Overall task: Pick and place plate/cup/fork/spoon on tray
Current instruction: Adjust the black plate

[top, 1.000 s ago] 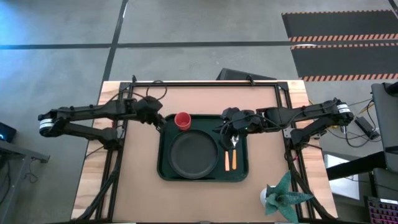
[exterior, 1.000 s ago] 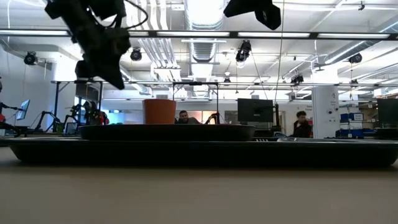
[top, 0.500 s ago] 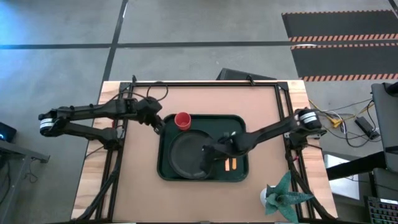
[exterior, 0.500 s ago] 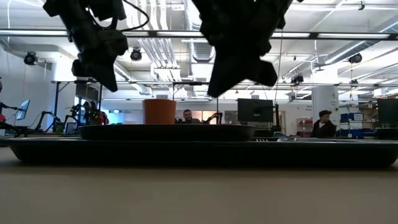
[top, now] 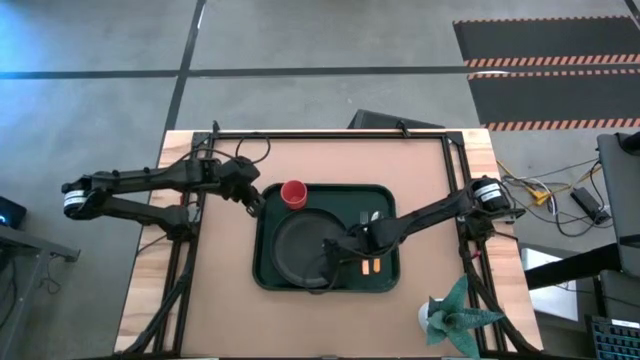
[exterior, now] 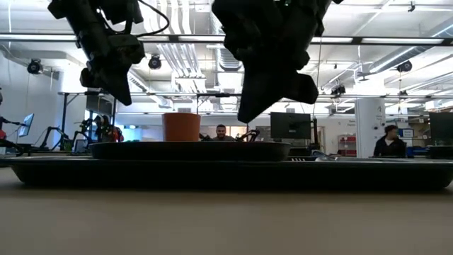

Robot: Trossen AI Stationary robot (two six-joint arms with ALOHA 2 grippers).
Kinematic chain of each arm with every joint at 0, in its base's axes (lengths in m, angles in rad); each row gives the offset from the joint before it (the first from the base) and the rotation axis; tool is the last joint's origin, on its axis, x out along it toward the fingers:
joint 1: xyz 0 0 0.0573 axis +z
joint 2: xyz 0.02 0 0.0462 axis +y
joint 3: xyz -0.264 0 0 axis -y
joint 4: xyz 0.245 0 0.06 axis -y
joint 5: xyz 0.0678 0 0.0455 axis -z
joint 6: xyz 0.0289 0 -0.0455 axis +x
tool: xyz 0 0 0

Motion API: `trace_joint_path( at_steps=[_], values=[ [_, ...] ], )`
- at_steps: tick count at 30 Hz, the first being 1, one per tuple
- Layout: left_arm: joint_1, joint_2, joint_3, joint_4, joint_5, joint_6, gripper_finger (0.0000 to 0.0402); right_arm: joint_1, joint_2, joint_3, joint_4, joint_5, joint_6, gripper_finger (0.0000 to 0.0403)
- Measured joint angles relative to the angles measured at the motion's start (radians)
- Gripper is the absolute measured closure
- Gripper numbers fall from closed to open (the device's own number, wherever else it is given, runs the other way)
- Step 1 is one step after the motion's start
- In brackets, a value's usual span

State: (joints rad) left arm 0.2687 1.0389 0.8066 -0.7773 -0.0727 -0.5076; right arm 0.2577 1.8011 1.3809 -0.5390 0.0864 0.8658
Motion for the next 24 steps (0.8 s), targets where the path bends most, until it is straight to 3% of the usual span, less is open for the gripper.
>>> trace_joint_path(
  at_steps=[24],
  values=[
    [-0.001, -0.002, 0.0, 0.001, -0.001, 0.0, 0.0402, 0.0, 0.002, -0.021, -0.144, 0.019, 0.026, 0.0394]
  ],
)
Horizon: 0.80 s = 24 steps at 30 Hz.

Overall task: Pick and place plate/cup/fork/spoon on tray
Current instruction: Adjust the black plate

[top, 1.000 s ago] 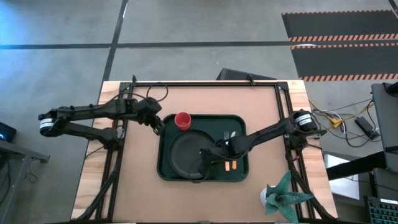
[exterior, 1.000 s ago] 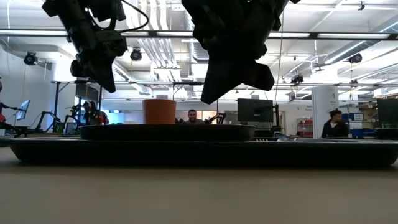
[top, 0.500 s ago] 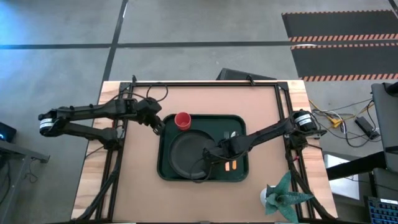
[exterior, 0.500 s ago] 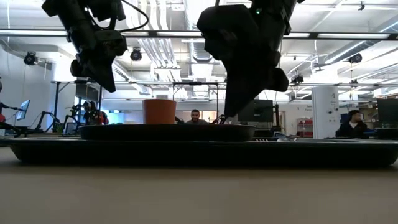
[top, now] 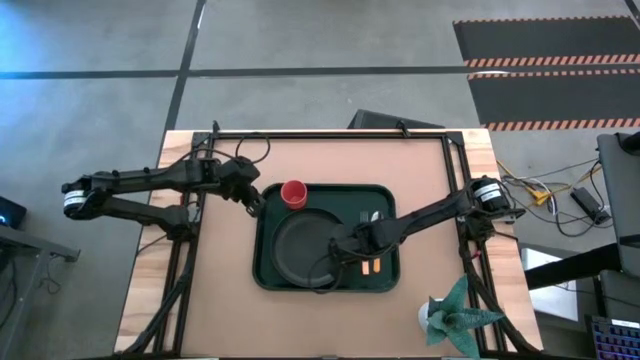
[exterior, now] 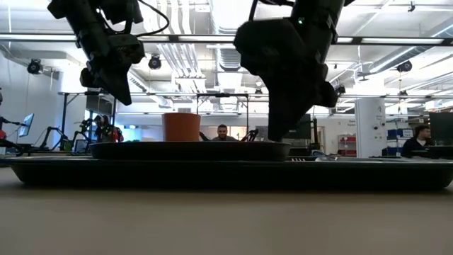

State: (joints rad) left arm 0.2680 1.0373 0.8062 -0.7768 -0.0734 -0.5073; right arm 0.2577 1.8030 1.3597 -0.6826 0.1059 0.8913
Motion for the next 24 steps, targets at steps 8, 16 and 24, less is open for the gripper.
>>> trace_joint_path(
  at_steps=[8, 16, 24],
  values=[
    [-0.001, 0.0, 0.0, 0.0, 0.0, 0.0, 0.0402, 0.005, 0.0, -0.054, 0.007, 0.0, 0.034, 0.0394],
    [-0.001, 0.0, 0.0, 0.0, 0.0, 0.0, 0.0402, 0.018, 0.0, -0.056, 0.007, -0.031, 0.043, 0.0394],
    [0.0, 0.0, 0.0, 0.0, 0.0, 0.017, 0.0402, 0.041, 0.0, -0.034, 0.001, -0.058, 0.059, 0.0394]
  ],
)
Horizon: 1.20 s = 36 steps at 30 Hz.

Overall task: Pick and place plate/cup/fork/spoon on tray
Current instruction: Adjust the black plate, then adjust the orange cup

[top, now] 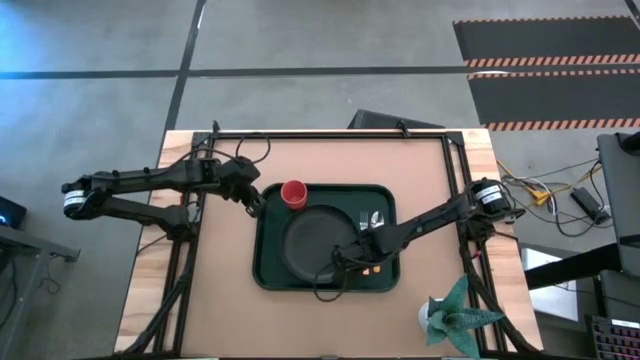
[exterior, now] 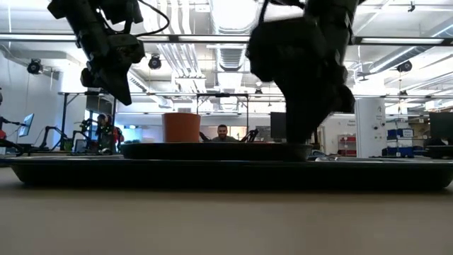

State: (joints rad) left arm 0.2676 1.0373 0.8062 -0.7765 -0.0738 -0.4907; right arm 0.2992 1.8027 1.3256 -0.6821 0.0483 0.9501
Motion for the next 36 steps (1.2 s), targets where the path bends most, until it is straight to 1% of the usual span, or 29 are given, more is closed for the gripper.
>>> trace_joint_path(
  at_steps=[4, 8, 14, 18, 20, 22, 27, 30, 33, 36],
  values=[
    [0.0, 0.0, 0.009, 0.007, -0.001, 0.014, 0.0402, 0.002, -0.018, 0.045, 0.0, 0.002, -0.012, 0.0394],
    [0.001, 0.001, 0.034, 0.042, -0.006, 0.072, 0.0402, 0.002, -0.046, 0.101, 0.004, 0.004, -0.046, 0.0394],
    [0.002, 0.021, 0.084, 0.205, -0.006, 0.269, 0.0401, 0.002, -0.065, 0.172, -0.001, 0.022, -0.103, 0.0394],
    [0.003, 0.053, 0.129, 0.184, 0.012, 0.415, 0.0398, 0.002, -0.066, 0.202, -0.003, 0.023, -0.12, 0.0394],
    [0.003, 0.079, 0.15, 0.143, 0.014, 0.456, 0.0384, 0.002, -0.066, 0.21, -0.004, 0.024, -0.124, 0.0394],
    [0.003, 0.116, 0.165, 0.12, 0.021, 0.478, 0.0362, 0.002, -0.066, 0.216, -0.008, 0.024, -0.125, 0.0394],
    [0.007, 0.211, 0.181, 0.106, 0.043, 0.477, 0.0292, 0.002, -0.066, 0.224, -0.02, 0.024, -0.125, 0.0394],
    [0.008, 0.263, 0.207, 0.104, 0.043, 0.474, 0.0261, 0.004, -0.066, 0.226, -0.021, 0.023, -0.125, 0.0394],
    [0.018, 0.313, 0.245, 0.096, 0.045, 0.479, 0.0248, 0.009, -0.066, 0.231, -0.022, 0.023, -0.132, 0.0394],
    [0.036, 0.364, 0.276, 0.074, 0.046, 0.48, 0.0247, 0.016, -0.066, 0.245, -0.02, 0.023, -0.138, 0.0394]
  ],
)
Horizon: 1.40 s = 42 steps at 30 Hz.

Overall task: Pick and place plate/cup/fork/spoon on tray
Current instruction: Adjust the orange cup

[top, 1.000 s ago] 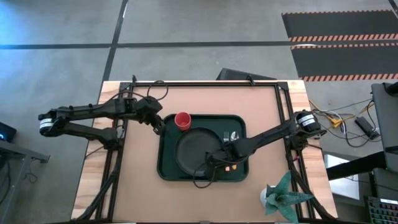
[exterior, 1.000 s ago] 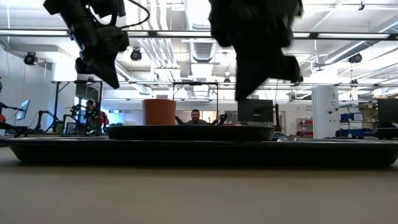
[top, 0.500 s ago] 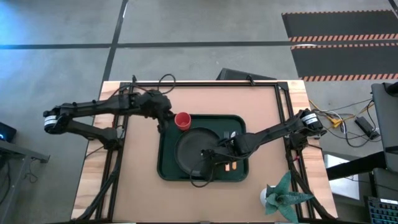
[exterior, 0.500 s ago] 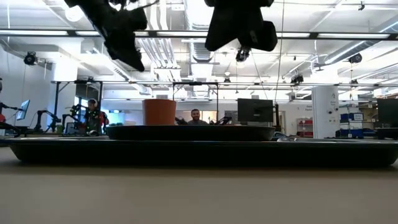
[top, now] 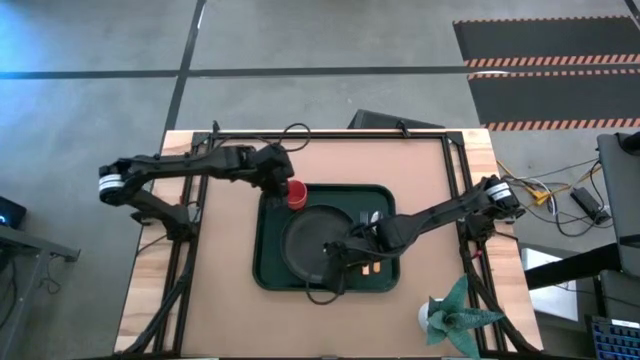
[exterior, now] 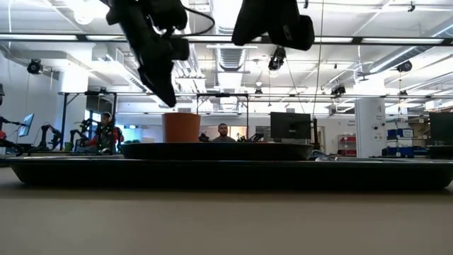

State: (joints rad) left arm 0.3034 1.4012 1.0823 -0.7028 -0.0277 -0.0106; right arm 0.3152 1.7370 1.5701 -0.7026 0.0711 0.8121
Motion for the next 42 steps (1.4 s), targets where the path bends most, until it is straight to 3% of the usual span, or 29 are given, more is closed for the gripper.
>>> trace_joint_path(
  at_steps=[22, 26, 33, 42],
  values=[
    [0.075, 0.138, 0.029, -0.02, 0.002, 0.046, 0.0249, 0.041, -0.001, 0.152, 0.0, 0.051, -0.117, 0.0394],
    [0.075, 0.142, 0.026, -0.019, 0.003, 0.046, 0.028, 0.041, -0.001, 0.156, -0.001, 0.064, -0.123, 0.0394],
    [0.075, 0.14, 0.03, -0.02, 0.023, 0.042, 0.039, 0.041, -0.001, 0.155, -0.004, 0.088, -0.125, 0.0394],
    [0.075, 0.132, 0.032, -0.151, 0.037, -0.009, 0.04, 0.041, -0.001, 0.154, -0.005, 0.102, -0.125, 0.0394]
  ],
)
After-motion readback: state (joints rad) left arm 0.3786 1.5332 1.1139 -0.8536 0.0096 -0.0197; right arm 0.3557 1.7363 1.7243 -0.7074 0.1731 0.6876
